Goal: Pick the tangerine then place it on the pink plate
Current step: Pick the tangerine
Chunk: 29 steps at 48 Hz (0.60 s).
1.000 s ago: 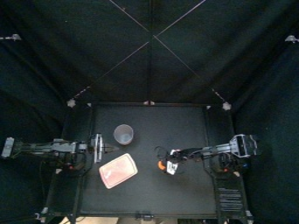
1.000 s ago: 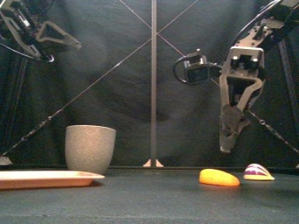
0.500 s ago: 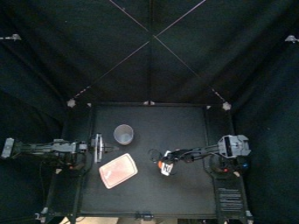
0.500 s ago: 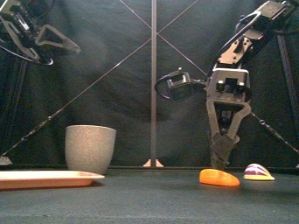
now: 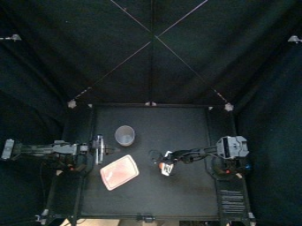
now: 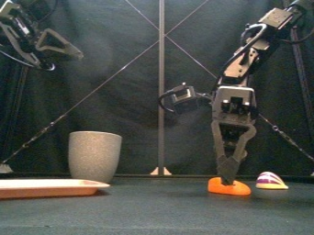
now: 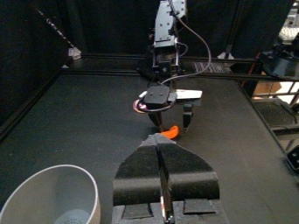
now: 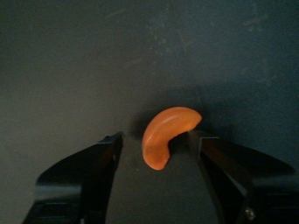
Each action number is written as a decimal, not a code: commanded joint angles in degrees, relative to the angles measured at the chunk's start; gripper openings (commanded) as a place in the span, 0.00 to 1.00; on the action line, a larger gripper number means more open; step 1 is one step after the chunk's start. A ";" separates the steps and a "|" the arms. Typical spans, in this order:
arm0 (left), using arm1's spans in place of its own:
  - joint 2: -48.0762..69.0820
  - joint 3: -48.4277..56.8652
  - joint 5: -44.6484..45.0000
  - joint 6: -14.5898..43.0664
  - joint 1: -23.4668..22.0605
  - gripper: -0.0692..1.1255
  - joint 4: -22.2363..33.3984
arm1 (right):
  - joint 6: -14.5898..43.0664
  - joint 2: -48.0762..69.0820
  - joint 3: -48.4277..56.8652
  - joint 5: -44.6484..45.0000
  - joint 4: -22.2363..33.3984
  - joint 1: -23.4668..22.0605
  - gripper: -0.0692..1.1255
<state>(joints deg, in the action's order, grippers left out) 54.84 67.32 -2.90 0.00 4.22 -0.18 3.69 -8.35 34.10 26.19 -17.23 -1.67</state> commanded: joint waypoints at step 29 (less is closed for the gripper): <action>-0.26 -0.35 -0.44 -0.18 0.18 0.13 0.18 | -0.35 0.70 -1.23 -0.09 0.09 -0.35 0.56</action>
<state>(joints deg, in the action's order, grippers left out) 54.84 67.76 -2.90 -0.09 4.22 0.00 3.52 -8.79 34.01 26.28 -17.14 -1.93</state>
